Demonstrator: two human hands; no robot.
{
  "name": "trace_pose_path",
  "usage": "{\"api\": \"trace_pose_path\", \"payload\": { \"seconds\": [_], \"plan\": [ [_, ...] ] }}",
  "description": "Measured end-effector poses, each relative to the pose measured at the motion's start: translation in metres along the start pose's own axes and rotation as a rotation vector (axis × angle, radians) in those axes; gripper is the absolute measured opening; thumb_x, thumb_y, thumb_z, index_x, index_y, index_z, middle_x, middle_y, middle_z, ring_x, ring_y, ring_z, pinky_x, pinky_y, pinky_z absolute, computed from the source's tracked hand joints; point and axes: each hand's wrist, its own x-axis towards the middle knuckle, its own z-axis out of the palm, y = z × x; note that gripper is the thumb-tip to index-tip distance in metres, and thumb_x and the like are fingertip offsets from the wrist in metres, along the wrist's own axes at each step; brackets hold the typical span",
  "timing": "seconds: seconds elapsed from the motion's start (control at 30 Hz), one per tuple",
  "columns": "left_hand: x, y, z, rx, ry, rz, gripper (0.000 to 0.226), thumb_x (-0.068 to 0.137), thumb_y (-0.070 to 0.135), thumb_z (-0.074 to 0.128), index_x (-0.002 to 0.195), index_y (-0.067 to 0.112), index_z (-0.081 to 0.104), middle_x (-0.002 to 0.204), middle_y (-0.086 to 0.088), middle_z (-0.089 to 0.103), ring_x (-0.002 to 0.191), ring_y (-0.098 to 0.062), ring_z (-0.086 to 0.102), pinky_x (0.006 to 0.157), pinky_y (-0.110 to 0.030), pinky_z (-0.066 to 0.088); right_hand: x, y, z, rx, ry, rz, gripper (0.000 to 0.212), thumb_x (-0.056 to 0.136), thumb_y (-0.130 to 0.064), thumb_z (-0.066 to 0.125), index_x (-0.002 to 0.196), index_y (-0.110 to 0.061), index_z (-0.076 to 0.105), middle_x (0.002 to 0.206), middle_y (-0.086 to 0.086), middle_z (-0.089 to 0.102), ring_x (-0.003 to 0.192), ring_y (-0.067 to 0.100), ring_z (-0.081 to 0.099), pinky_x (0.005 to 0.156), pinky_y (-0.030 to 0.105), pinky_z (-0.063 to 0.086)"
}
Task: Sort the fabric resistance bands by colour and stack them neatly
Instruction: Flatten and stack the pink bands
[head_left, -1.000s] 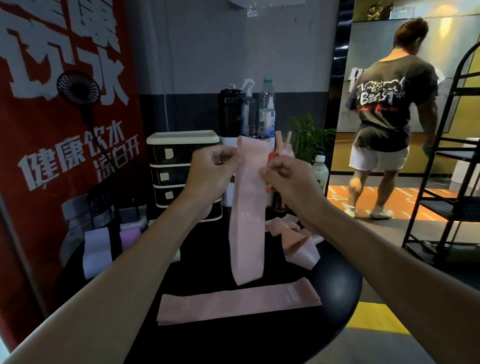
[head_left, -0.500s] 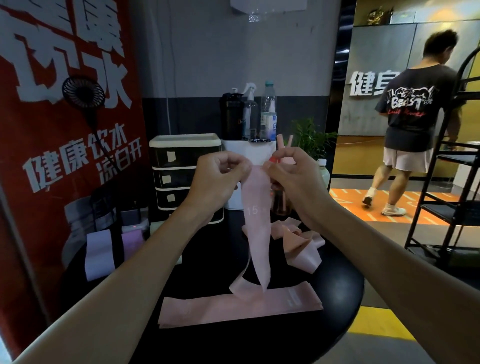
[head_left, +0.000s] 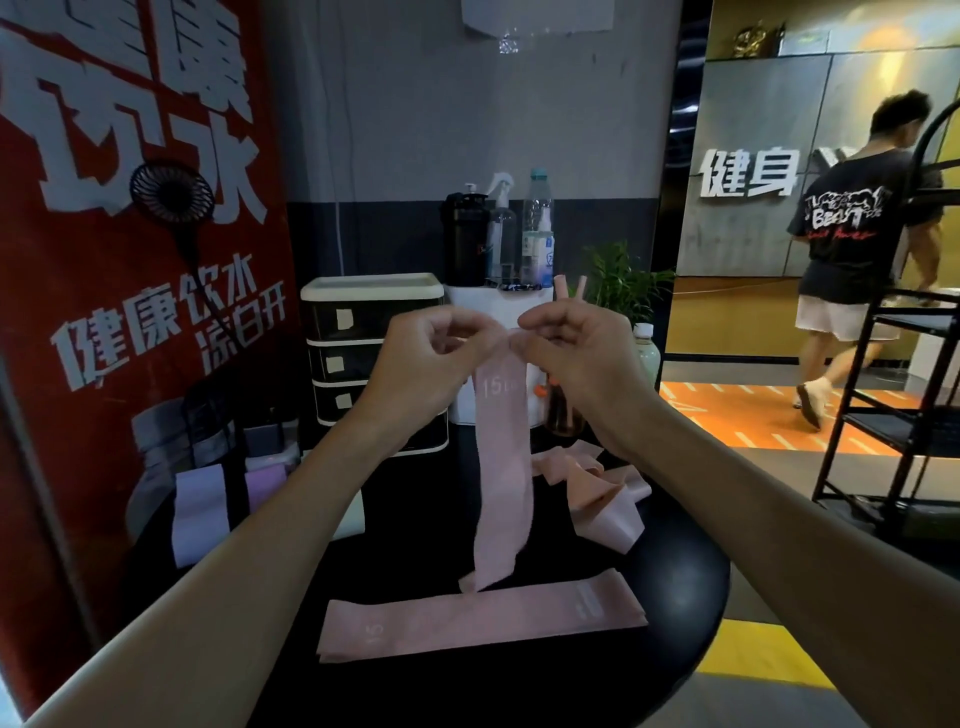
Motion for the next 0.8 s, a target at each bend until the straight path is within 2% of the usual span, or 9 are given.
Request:
{"api": "trace_pose_path", "payload": {
  "seconds": [0.17, 0.3, 0.37, 0.43, 0.53, 0.57, 0.63, 0.67, 0.8],
  "plan": [
    [0.005, 0.000, -0.002, 0.054, 0.031, 0.064, 0.007, 0.089, 0.012, 0.072, 0.093, 0.008, 0.076, 0.085, -0.005, 0.075, 0.080, -0.016, 0.070, 0.074, -0.026, 0.057, 0.002, 0.001, 0.002, -0.019, 0.011, -0.022, 0.015, 0.086, -0.007, 0.071, 0.100, -0.009, 0.067, 0.084, 0.002, 0.064, 0.076, 0.007, 0.061, 0.073, 0.016, 0.054],
    [0.007, 0.006, -0.001, 0.044, 0.085, 0.078, 0.007, 0.090, 0.012, 0.071, 0.094, 0.008, 0.075, 0.089, -0.011, 0.074, 0.081, -0.019, 0.070, 0.075, -0.026, 0.057, 0.001, 0.003, 0.001, -0.038, -0.092, 0.028, 0.029, 0.086, -0.014, 0.071, 0.114, -0.012, 0.063, 0.101, -0.001, 0.068, 0.087, 0.010, 0.065, 0.080, 0.021, 0.055],
    [0.009, 0.008, 0.000, 0.025, 0.104, 0.062, 0.006, 0.090, 0.013, 0.071, 0.095, 0.011, 0.075, 0.092, -0.013, 0.074, 0.080, -0.015, 0.069, 0.074, -0.021, 0.056, -0.001, 0.002, 0.002, -0.035, -0.106, 0.032, 0.019, 0.088, -0.012, 0.069, 0.105, -0.006, 0.066, 0.082, -0.007, 0.071, 0.074, 0.006, 0.065, 0.075, 0.016, 0.052],
    [0.010, 0.010, 0.000, 0.024, 0.087, 0.058, 0.007, 0.089, 0.014, 0.072, 0.096, 0.014, 0.074, 0.092, -0.012, 0.074, 0.081, -0.014, 0.069, 0.073, -0.020, 0.057, -0.001, 0.002, 0.002, -0.038, -0.066, 0.036, 0.007, 0.090, -0.011, 0.067, 0.093, -0.005, 0.066, 0.063, -0.010, 0.064, 0.063, 0.004, 0.058, 0.072, 0.020, 0.051],
    [0.011, 0.010, 0.000, 0.037, 0.029, 0.034, 0.009, 0.089, 0.014, 0.072, 0.098, 0.013, 0.075, 0.091, -0.009, 0.075, 0.083, -0.018, 0.073, 0.073, -0.027, 0.059, -0.001, 0.002, 0.004, 0.003, -0.042, 0.070, 0.005, 0.092, -0.012, 0.064, 0.088, -0.013, 0.061, 0.067, -0.003, 0.066, 0.072, 0.018, 0.062, 0.078, 0.042, 0.054],
    [0.011, 0.010, 0.000, 0.041, 0.032, 0.029, 0.009, 0.089, 0.013, 0.072, 0.098, 0.012, 0.075, 0.091, -0.009, 0.075, 0.083, -0.019, 0.073, 0.073, -0.028, 0.060, -0.001, 0.002, 0.004, 0.030, -0.049, 0.085, 0.004, 0.093, -0.012, 0.062, 0.090, -0.014, 0.060, 0.065, -0.006, 0.066, 0.072, 0.019, 0.062, 0.076, 0.043, 0.054],
    [0.012, 0.011, 0.000, 0.032, 0.065, 0.026, 0.006, 0.089, 0.013, 0.073, 0.095, 0.013, 0.074, 0.090, -0.009, 0.075, 0.085, -0.022, 0.072, 0.075, -0.034, 0.061, -0.005, 0.002, 0.004, 0.099, -0.108, 0.128, 0.011, 0.093, -0.011, 0.062, 0.102, -0.011, 0.056, 0.064, -0.013, 0.069, 0.071, 0.012, 0.067, 0.074, 0.035, 0.055],
    [0.012, 0.012, 0.000, 0.008, 0.083, 0.022, 0.004, 0.089, 0.013, 0.073, 0.091, 0.016, 0.074, 0.089, -0.007, 0.075, 0.085, -0.021, 0.072, 0.077, -0.036, 0.060, -0.008, 0.004, 0.005, 0.138, -0.155, 0.162, 0.021, 0.092, -0.010, 0.064, 0.109, -0.008, 0.053, 0.070, -0.014, 0.072, 0.076, 0.010, 0.070, 0.077, 0.032, 0.058],
    [0.014, 0.013, -0.003, -0.067, 0.170, -0.036, 0.011, 0.090, 0.011, 0.072, 0.087, 0.021, 0.072, 0.085, -0.003, 0.073, 0.079, -0.014, 0.070, 0.077, -0.035, 0.060, -0.022, 0.018, 0.007, 0.178, -0.286, 0.297, 0.048, 0.086, -0.009, 0.070, 0.126, -0.013, 0.045, 0.105, 0.014, 0.073, 0.097, 0.028, 0.071, 0.090, 0.050, 0.055]
  ]
}}
